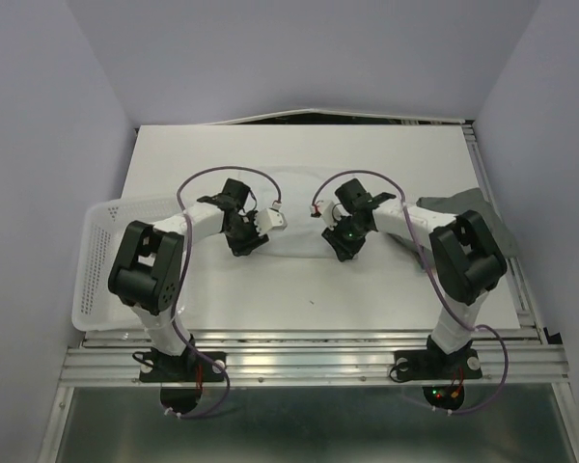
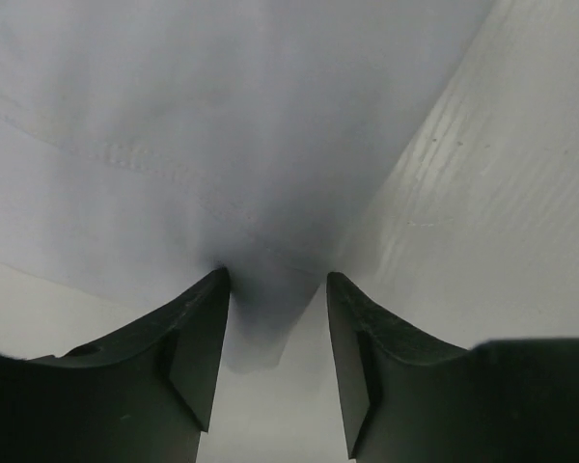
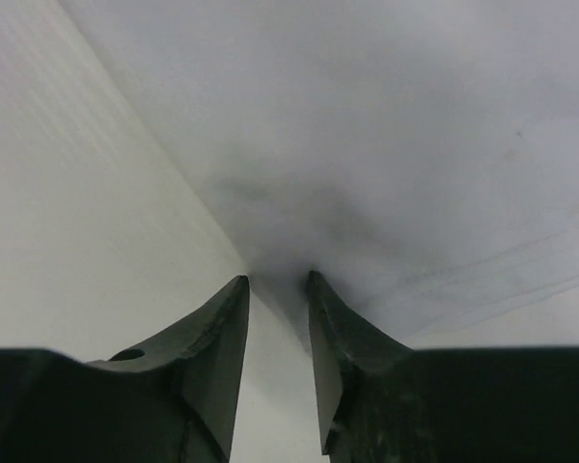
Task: Fold and stack the skirts
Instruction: Flatten the skirt out
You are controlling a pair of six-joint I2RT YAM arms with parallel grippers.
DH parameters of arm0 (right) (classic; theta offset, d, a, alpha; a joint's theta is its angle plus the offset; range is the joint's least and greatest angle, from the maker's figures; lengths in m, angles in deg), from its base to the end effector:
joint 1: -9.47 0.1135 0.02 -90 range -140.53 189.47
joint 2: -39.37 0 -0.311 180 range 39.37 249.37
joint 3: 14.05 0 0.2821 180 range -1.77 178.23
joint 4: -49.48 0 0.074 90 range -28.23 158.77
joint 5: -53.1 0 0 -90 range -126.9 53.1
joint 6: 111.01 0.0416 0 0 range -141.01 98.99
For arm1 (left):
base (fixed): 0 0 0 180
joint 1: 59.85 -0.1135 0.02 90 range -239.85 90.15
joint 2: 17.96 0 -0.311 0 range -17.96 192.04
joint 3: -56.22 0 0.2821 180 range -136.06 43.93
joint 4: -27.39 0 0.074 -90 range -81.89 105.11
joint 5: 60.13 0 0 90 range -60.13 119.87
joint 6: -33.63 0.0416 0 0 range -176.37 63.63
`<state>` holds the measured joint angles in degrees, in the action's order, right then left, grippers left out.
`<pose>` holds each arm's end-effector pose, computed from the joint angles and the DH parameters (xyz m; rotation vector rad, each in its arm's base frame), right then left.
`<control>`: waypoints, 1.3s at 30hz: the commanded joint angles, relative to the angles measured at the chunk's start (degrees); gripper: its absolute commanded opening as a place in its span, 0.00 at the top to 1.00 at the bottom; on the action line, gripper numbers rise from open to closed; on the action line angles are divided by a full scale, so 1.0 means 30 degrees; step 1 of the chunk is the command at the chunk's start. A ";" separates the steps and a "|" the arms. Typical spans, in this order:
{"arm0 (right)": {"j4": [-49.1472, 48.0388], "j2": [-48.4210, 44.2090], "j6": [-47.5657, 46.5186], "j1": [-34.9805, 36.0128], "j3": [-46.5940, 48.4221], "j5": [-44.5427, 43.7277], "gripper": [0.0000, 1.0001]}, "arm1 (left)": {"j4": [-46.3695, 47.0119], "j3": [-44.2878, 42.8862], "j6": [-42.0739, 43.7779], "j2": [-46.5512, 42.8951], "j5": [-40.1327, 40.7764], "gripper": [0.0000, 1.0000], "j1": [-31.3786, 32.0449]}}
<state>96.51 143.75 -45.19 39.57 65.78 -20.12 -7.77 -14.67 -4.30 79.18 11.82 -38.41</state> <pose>0.3312 0.2059 0.1896 -1.3390 2.4651 0.4366 0.3360 -0.1458 0.1976 1.6225 1.9985 -0.2209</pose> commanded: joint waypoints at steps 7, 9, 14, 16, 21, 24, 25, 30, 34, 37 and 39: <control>0.1277 -0.0427 -0.0376 0.0101 0.1476 0.0063 0.99 | -0.8273 -0.5161 0.4142 0.1719 -0.3180 0.98 -0.0200; 0.1835 -0.0893 -0.0550 0.0101 0.1769 0.0413 0.99 | -1.0208 -0.6674 0.4846 0.2216 -0.3943 1.00 -0.0201; 0.3388 -0.0019 -0.1459 0.0101 0.2823 0.0327 0.92 | -1.3704 -0.8909 0.5289 0.5376 -0.5700 0.76 -0.0550; 0.3595 0.0013 -0.1372 0.0101 0.2913 0.0005 0.62 | -1.3500 -0.9291 0.4674 0.5558 -0.5967 0.35 -0.1048; 0.3216 -0.1655 -0.1459 0.0101 0.2067 -0.1251 0.44 | -1.2213 -0.8360 0.4148 0.3161 -0.5210 0.24 -0.1870; 0.2631 -0.3090 -0.1665 0.0101 0.1041 -0.2046 0.50 | -1.0311 -0.6601 0.3621 0.0614 -0.3803 0.26 -0.1870; 0.2280 -0.3383 -0.1723 0.0101 0.0777 -0.2105 0.52 | -0.9145 -0.6045 0.3241 -0.0089 -0.3510 0.27 -0.1870; 0.1107 -0.4324 -0.1724 0.0101 -0.0834 -0.1316 0.71 | -0.5651 -0.2031 0.2827 -0.4310 -0.2453 0.40 -0.1403; -0.0207 -0.3828 -0.1840 0.0452 -0.1976 -0.1167 0.72 | -0.4451 -0.0184 0.3384 -0.5281 -0.2658 0.49 -0.0729; -0.1438 -0.3185 -0.1841 0.0657 -0.2681 -0.1519 0.70 | -0.3077 0.0872 0.3355 -0.4932 -0.2132 0.48 -0.0232; -0.1794 -0.2802 -0.1928 0.0657 -0.2770 -0.1694 0.69 | -0.2573 0.1166 0.3268 -0.4609 -0.2159 0.46 -0.0142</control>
<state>97.29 133.63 -49.94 40.75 58.58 -24.50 -20.95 -13.08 5.45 63.95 4.52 -39.64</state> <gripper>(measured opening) 0.309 0.527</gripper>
